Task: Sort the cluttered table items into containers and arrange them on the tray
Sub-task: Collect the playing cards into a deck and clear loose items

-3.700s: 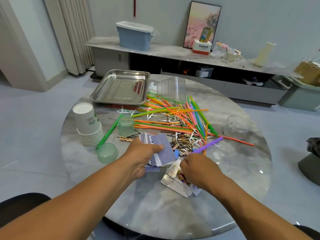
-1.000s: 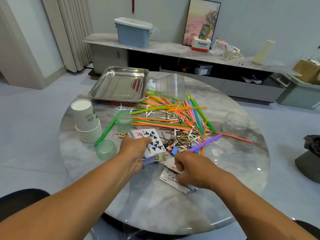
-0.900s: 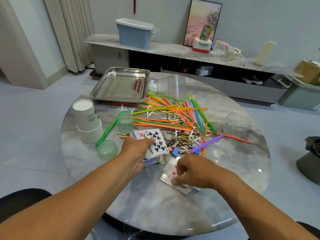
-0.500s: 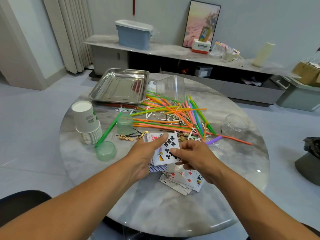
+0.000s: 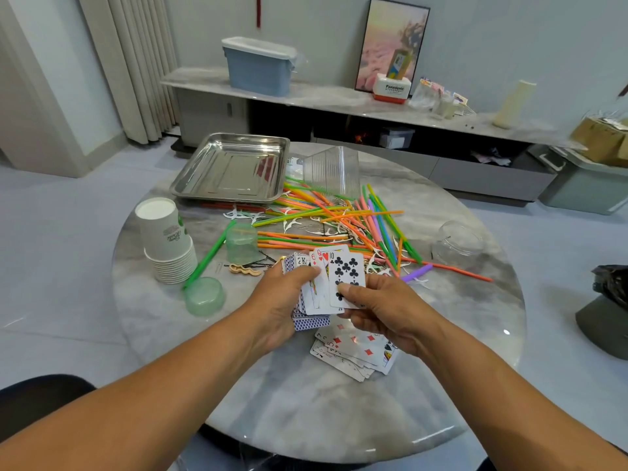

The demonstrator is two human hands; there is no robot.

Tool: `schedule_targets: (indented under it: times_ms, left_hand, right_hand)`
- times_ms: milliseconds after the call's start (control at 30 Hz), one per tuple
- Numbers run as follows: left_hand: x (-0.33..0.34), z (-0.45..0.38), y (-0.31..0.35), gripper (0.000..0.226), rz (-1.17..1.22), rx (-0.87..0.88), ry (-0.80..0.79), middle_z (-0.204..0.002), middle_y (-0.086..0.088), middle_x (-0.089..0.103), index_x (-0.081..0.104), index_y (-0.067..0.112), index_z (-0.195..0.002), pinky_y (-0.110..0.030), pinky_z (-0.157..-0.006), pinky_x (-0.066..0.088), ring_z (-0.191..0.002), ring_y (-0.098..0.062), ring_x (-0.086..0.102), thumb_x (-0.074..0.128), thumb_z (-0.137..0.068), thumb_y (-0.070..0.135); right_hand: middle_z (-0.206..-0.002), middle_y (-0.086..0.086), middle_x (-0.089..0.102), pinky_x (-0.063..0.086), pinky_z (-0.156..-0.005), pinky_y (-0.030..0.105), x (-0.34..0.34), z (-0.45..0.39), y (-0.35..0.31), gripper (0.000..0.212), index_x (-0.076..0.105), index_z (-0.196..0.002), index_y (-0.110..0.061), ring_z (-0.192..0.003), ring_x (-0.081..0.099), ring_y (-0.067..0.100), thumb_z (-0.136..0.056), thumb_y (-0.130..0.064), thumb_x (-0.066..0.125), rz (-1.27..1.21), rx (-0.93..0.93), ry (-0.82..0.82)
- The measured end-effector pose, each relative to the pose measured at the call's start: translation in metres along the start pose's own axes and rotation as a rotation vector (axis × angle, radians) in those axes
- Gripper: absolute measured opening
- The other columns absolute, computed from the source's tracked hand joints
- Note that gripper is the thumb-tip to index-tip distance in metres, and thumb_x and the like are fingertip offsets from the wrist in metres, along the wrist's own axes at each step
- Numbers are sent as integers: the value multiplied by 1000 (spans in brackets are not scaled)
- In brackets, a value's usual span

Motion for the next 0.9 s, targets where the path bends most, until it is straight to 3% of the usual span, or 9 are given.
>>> schedule_targets:
  times_ms: [100,233,367,533,600,667,733,800,900]
  left_hand:
    - [-1,-2,0,35,8,23,6,-105,-22,75,62,13,-123,-54,-66,60,-89,-43,74,56,-95,-7]
    - [1,0,0,46,-11,79,19,-107,-18,75,64,20,-122,-48,-57,59,-88,-42,74,69,-87,-9]
    - [-1,-2,0,42,0,84,54,-102,-18,76,66,15,-120,-55,-61,60,-86,-42,74,77,-83,-2]
    - [-7,-9,1,31,-10,69,179,-102,-19,74,63,20,-112,-55,-64,61,-82,-38,75,65,-92,-4]
    - [-15,-13,5,27,-29,97,292,-103,-16,72,60,17,-108,-45,-60,62,-82,-33,73,69,-90,-2]
    - [-24,-16,10,27,0,126,369,-104,-15,71,60,12,-110,-38,-59,61,-83,-28,72,72,-89,-1]
    - [-29,-17,13,30,29,139,378,-105,-15,72,62,10,-111,-37,-62,60,-83,-27,72,75,-87,-2]
    - [-29,-15,13,33,20,128,352,-105,-15,73,63,8,-112,-42,-66,61,-84,-29,73,77,-84,-2]
    - [-23,-12,9,39,-21,79,282,-99,-15,76,65,8,-111,-49,-64,62,-80,-32,76,84,-77,2]
  right_hand:
    - [-94,15,77,57,-51,20,-2,0,0,24,71,-114,-6,-59,66,12,-93,-17,73,-38,26,6]
    - [-96,15,77,59,-55,20,0,2,1,28,72,-114,-6,-57,66,12,-89,-19,76,-30,48,-28]
    - [-94,14,78,58,-54,20,1,2,0,23,73,-112,-8,-58,67,11,-92,-19,74,-36,40,-29]
    - [-94,11,79,57,-52,21,-6,-3,0,17,69,-111,-8,-65,72,12,-97,-17,69,8,73,29]
    - [-83,6,78,57,-54,22,-18,-5,-5,11,68,-103,-7,-63,71,12,-96,-15,70,131,57,127]
    - [-75,1,77,57,-58,24,-32,-4,-9,6,69,-94,-10,-63,71,11,-94,-15,73,419,24,212]
    - [-78,-1,75,54,-60,24,-39,-1,-7,7,69,-88,-17,-68,70,10,-90,-16,76,709,56,187]
    - [-84,-3,75,55,-64,25,-36,1,2,13,72,-95,-22,-74,70,10,-86,-17,80,904,113,124]
    - [-104,-5,72,55,-87,33,-28,-2,9,40,69,-117,-28,-97,69,17,-80,-31,83,1148,111,181]
Point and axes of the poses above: each hand's wrist, its own z-axis away from the middle knuckle, its own x-axis out of the palm, y = z × x, the point moved 2 cm from there along -z, towards the middle knuckle
